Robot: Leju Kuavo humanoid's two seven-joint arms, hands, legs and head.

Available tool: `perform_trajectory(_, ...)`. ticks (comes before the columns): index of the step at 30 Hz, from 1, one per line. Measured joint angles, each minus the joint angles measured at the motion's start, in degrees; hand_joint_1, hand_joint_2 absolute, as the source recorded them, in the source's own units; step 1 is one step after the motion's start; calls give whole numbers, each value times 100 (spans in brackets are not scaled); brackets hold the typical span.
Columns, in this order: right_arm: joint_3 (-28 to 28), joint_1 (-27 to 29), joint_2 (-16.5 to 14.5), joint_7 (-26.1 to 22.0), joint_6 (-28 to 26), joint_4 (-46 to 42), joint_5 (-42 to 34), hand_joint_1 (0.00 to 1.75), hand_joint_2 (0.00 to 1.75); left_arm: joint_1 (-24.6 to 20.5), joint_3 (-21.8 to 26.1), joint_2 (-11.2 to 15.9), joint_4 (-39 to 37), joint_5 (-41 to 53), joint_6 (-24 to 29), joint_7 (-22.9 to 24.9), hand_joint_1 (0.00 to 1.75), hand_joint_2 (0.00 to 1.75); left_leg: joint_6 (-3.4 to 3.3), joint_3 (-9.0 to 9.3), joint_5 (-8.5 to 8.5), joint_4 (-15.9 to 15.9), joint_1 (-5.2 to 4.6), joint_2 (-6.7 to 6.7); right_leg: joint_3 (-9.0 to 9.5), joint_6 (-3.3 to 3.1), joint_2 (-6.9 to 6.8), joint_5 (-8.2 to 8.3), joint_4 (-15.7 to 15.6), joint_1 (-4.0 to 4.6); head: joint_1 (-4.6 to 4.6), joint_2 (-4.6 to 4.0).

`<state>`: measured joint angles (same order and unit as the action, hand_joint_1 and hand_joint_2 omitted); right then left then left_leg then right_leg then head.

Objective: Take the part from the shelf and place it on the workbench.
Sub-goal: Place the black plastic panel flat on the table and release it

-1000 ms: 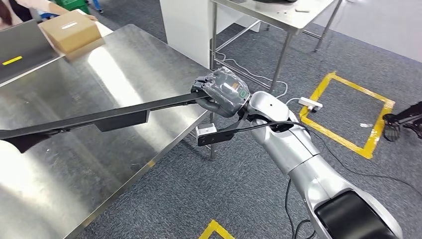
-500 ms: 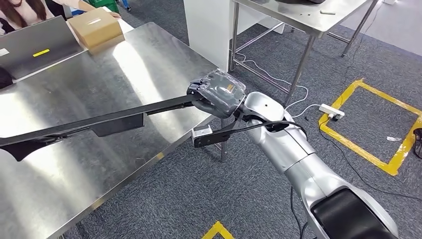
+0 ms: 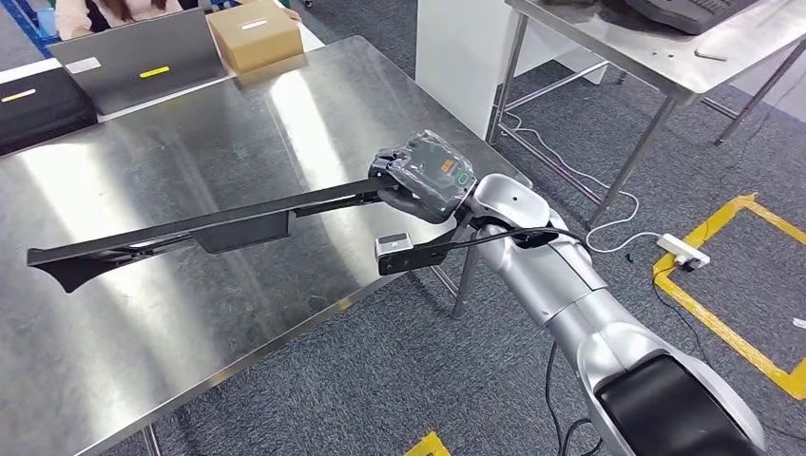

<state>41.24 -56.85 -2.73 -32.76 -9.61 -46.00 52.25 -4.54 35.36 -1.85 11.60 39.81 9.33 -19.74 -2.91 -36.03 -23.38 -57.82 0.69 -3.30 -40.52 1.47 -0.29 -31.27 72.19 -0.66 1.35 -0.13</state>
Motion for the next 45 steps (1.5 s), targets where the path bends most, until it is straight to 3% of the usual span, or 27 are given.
perform_trajectory(2, -2, -8, 7, -18, -47, 60, 12, 175, 175, 9, 20, -30, 0, -14, -130, -29, 0, 175, 36, -8, -18, -32, 3, -127, 325, 100, 117, 335, -768, -48, -5, 0)
perform_trajectory(3, -3, -13, 6, -20, -66, 86, 10, 175, 175, 11, 31, -45, 1, -8, -135, -45, 0, 175, 67, -22, -28, -54, 0, -180, 464, 108, 169, 453, -1072, -65, -4, 0)
perform_trajectory(5, -7, -21, -2, -22, -94, 138, 2, 175, 175, 26, 45, -58, 0, 18, -134, -97, 0, 175, 136, -57, -33, -72, 6, -260, 569, 53, 207, 521, -1290, -54, 1, 0)
perform_trajectory(7, -21, -35, -17, -23, -126, 191, -10, 175, 175, 50, 47, -67, -1, 56, -139, -149, 0, 175, 200, -83, -37, -75, 36, -270, 588, -30, 130, 542, -1309, -43, 8, 0)
perform_trajectory(9, -63, -60, -30, -22, -216, 271, -5, 175, 175, 48, 48, -74, -1, 99, -137, -177, 0, 175, 259, -189, -175, -293, 39, -40, 602, -107, 58, 555, -1328, -59, 41, 0)
perform_trajectory(11, -123, -91, -35, -19, -359, 417, 16, 175, 175, 17, 47, -82, -1, 141, -111, -206, 0, 175, 304, -485, -476, -900, 42, 229, 611, -162, -23, 544, -1330, -49, 72, 0)
perform_trajectory(13, -186, -125, -33, 4, -483, 615, 42, 175, 175, -6, 46, -90, -2, 178, -68, -231, 0, 175, 325, -796, -686, -1493, 53, 302, 616, -188, -116, 532, -1329, -27, 71, 0)
perform_trajectory(14, -225, -147, -32, 33, -536, 732, 64, 175, 175, -9, 47, -92, -1, 199, -45, -239, 0, 175, 323, -846, -657, -1567, 54, 314, 621, -195, -169, 525, -1328, -19, 73, 0)
perform_trajectory(15, -262, -176, -29, 67, -578, 839, 88, 175, 175, -11, 47, -92, -1, 220, -24, -243, 0, 175, 311, -784, -532, -1429, 54, 330, 630, -199, -218, 519, -1328, -14, 73, 0)
perform_trajectory(18, -389, -328, -15, 151, -678, 1128, 134, 175, 175, -43, 46, -82, 4, 278, 38, -256, 0, 175, 218, -250, -81, -398, -4, 578, 661, -195, -367, 488, -1327, 31, 69, 0)
perform_trajectory(20, -458, -436, 0, 216, -731, 1277, 146, 175, 175, -77, 46, -79, 7, 301, 73, -285, 0, 175, 164, -119, -60, -128, -60, 655, 668, -160, -452, 463, -1331, 66, 65, 0)
perform_trajectory(22, -522, -525, 7, 289, -764, 1414, 160, 175, 175, -90, 46, -78, 7, 322, 120, -314, 0, 175, 112, -111, -49, -98, -63, 545, 686, -109, -522, 438, -1340, 76, 64, 0)
perform_trajectory(23, -565, -566, 19, 314, -778, 1480, 169, 175, 175, -92, 47, -80, 7, 330, 150, -329, 0, 175, 85, -91, -34, -67, -53, 502, 677, -83, -480, 407, -1303, 72, 61, 0)
perform_trajectory(25, -655, -647, 60, 332, -802, 1621, 188, 175, 175, -113, 48, -89, 7, 332, 193, -359, 0, 175, 19, -52, 3, -11, -19, 433, 510, -71, -258, 237, -949, 56, 54, 0)
perform_trajectory(27, -733, -686, 107, 333, -815, 1775, 212, 175, 175, -145, 50, -94, 8, 332, 204, -390, 0, 175, -16, -48, 9, -5, -14, 353, 131, -94, -62, -43, -212, 30, 43, 0)
perform_trajectory(29, -784, -669, 130, 332, -818, 1889, 234, 175, 175, -154, 51, -95, 9, 332, 204, -408, 0, 175, -19, -48, 5, -10, -14, 265, -156, -62, -21, -150, 262, 14, 35, 0)
perform_trajectory(30, -802, -659, 135, 332, -819, 1927, 243, 175, 175, -152, 51, -98, 9, 332, 204, -411, 0, 175, -15, -47, 2, -13, -12, 228, -160, -18, -16, -78, 199, 6, 33, 0)
perform_trajectory(32, -831, -658, 141, 332, -819, 1981, 253, 175, 175, -148, 51, -108, 9, 332, 213, -411, 0, 175, 12, -45, -14, -29, -8, 169, 118, 87, -9, 259, -508, -29, 29, 0)
perform_trajectory(34, -847, -665, 119, 332, -817, 2023, 266, 175, 175, -151, 51, -110, 9, 331, 242, -409, 0, 175, 66, -62, -48, -71, -29, 131, 413, 109, 9, 527, -1152, -46, 27, 0)
perform_trajectory(35, -851, -666, 95, 333, -815, 2044, 277, 175, 175, -150, 54, -105, 9, 327, 264, -414, 0, 175, 79, -72, -64, -91, -40, 122, 479, 88, 16, 583, -1288, -51, 27, 0)
perform_trajectory(39, -861, -677, -1, 343, -801, 2113, 341, 175, 175, -129, 126, -98, 9, 238, 310, -518, 0, 175, -11, -63, -57, -81, -43, 128, 494, 29, 29, 611, -1312, -36, 31, 0)
perform_trajectory(41, -876, -681, -38, 352, -791, 2145, 354, 175, 175, -128, 181, -87, 9, 209, 311, -559, 0, 175, -12, -37, -57, -48, -43, 143, 495, 25, 42, 612, -1312, -31, 32, 0)
perform_trajectory(45, -927, -705, -70, 356, -763, 2206, 379, 0, 0, -125, 249, -69, 9, 160, 308, -616, 0, 175, 5, -11, -46, -1, -42, 151, 497, 17, 47, 609, -1312, -24, 32, 0)
